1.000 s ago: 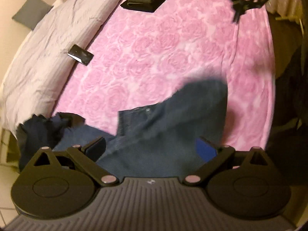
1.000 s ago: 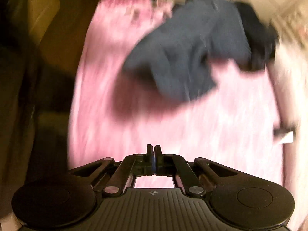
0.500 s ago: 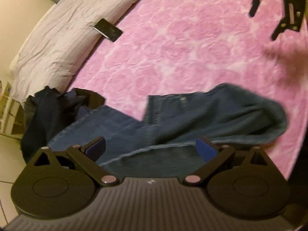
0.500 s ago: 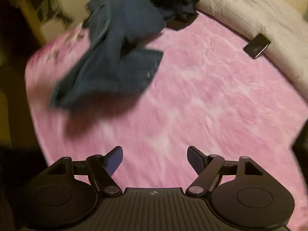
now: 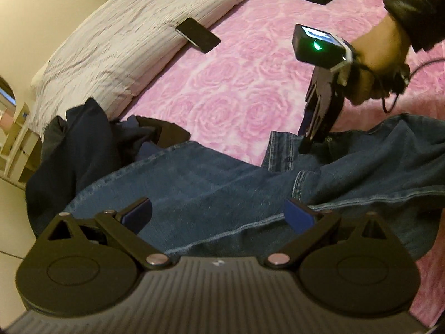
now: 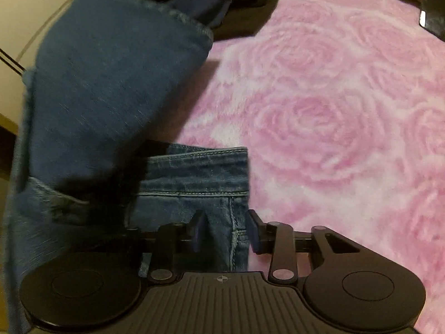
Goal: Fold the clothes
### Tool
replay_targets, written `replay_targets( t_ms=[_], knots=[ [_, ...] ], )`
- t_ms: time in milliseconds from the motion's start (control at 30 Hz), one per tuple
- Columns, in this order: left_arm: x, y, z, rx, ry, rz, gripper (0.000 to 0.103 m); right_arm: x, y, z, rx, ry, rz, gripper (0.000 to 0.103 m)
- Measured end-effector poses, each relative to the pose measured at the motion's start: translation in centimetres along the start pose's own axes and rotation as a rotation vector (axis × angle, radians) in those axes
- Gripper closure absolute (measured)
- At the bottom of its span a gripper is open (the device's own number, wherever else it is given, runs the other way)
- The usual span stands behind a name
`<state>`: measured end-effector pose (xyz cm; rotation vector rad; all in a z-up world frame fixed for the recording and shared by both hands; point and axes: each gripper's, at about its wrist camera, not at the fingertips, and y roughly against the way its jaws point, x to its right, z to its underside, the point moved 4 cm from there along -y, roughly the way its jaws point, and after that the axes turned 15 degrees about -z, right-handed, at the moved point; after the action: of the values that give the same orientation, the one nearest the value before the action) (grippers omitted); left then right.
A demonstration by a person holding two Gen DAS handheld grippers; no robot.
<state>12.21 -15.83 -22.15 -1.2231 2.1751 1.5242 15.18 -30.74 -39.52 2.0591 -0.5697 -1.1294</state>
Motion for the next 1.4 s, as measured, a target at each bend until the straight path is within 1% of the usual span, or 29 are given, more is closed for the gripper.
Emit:
replay_targets(
  t_ms=[33,67,100,167,233,333,367,433,500,533,567,600,633,700,767,900,933,967,1000,1033,1100,1167,1233,1300,1400],
  knots=[
    [0.1,0.0,0.1,-0.009,0.008,0.002,0.004,-0.4,0.1,0.2,-0.001,0.027,0.022,0.097],
    [0.3,0.0,0.1,-0.02,0.014,0.004,0.004,-0.7,0.5,0.5,0.006,0.038,0.034,0.1],
    [0.4,0.1,0.0,-0.027,0.018,0.006,0.004,-0.9,1.3,0.7,0.022,0.029,0.034,0.1],
    [0.7,1.0,-0.8,-0.023,0.018,0.006,0.004,-1.8,4.0,0.9,0.087,0.031,0.049,0.101],
    [1.0,2.1,-2.1,-0.008,0.021,0.003,0.004,-2.6,8.4,1.6,0.189,0.012,0.077,0.102],
    [2.7,3.7,-5.3,0.028,0.026,0.017,0.004,-2.7,17.2,4.5,0.348,-0.059,0.18,0.102],
    [3.4,4.3,-6.5,0.04,0.027,0.023,0.004,-2.4,20.5,6.0,0.395,-0.088,0.222,0.102],
    [4.6,5.4,-8.8,0.065,0.03,0.035,0.004,-1.4,27.1,9.9,0.481,-0.153,0.299,0.103],
    [5.9,6.5,-11.1,0.09,0.033,0.046,0.004,-1.1,32.9,14.5,0.537,-0.179,0.362,0.103],
    [6.6,7.0,-12.2,0.103,0.034,0.052,0.004,-0.9,35.8,16.8,0.562,-0.186,0.443,0.103],
    [7.6,7.4,-13.5,0.114,0.035,0.064,0.004,-0.7,38.8,19.2,0.588,-0.199,0.548,0.103],
    [8.8,7.6,-14.8,0.124,0.036,0.079,0.004,0.4,42.3,22.1,0.628,-0.271,0.621,0.103],
    [10.1,7.7,-16.1,0.133,0.037,0.098,0.004,2.0,46.1,25.2,0.676,-0.375,0.674,0.103],
    [12.7,7.8,-18.5,0.139,0.038,0.138,0.004,4.5,52.1,31.6,0.732,-0.509,0.775,0.103],
    [15.2,7.6,-20.3,0.129,0.031,0.161,0.004,6.2,55.4,36.4,0.729,-0.56,0.799,0.103],
    [18.9,6.5,-22.4,0.081,-0.011,0.149,0.004,8.2,55.3,41.1,0.707,-0.595,0.706,0.103],
    [19.3,6.3,-22.5,0.069,-0.019,0.145,0.004,8.7,54.6,41.7,0.707,-0.605,0.664,0.1],
    [19.2,6.0,-22.4,0.06,-0.03,0.137,0.004,8.9,53.2,41.6,0.705,-0.612,0.615,0.079],
    [18.9,5.7,-22.2,0.053,-0.043,0.126,0.004,8.9,51.7,41.3,0.701,-0.617,0.569,0.039],
    [18.6,5.5,-22.0,0.046,-0.056,0.116,0.004,9.0,50.2,41.0,0.696,-0.621,0.522,0.029],
    [17.2,4.4,-21.4,0.027,-0.066,0.095,0.004,9.1,46.1,38.7,0.665,-0.598,0.394,0.029],
    [14.7,2.5,-20.6,0.006,-0.056,0.08,0.004,8.8,42.0,35.8,0.634,-0.575,0.269,0.029],
    [12.0,0.0,-20.0,-0.003,-0.042,0.067,0.004,8.7,38.4,32.4,0.609,-0.526,0.185,0.029],
    [9.9,-2.8,-19.6,-0.002,-0.031,0.065,0.004,9.5,34.7,28.9,0.583,-0.493,0.129,0.029],
    [7.0,-8.1,-19.0,0.008,-0.017,0.096,0.004,12.0,29.2,25.0,0.558,-0.51,0.087,0.028]
  ],
)
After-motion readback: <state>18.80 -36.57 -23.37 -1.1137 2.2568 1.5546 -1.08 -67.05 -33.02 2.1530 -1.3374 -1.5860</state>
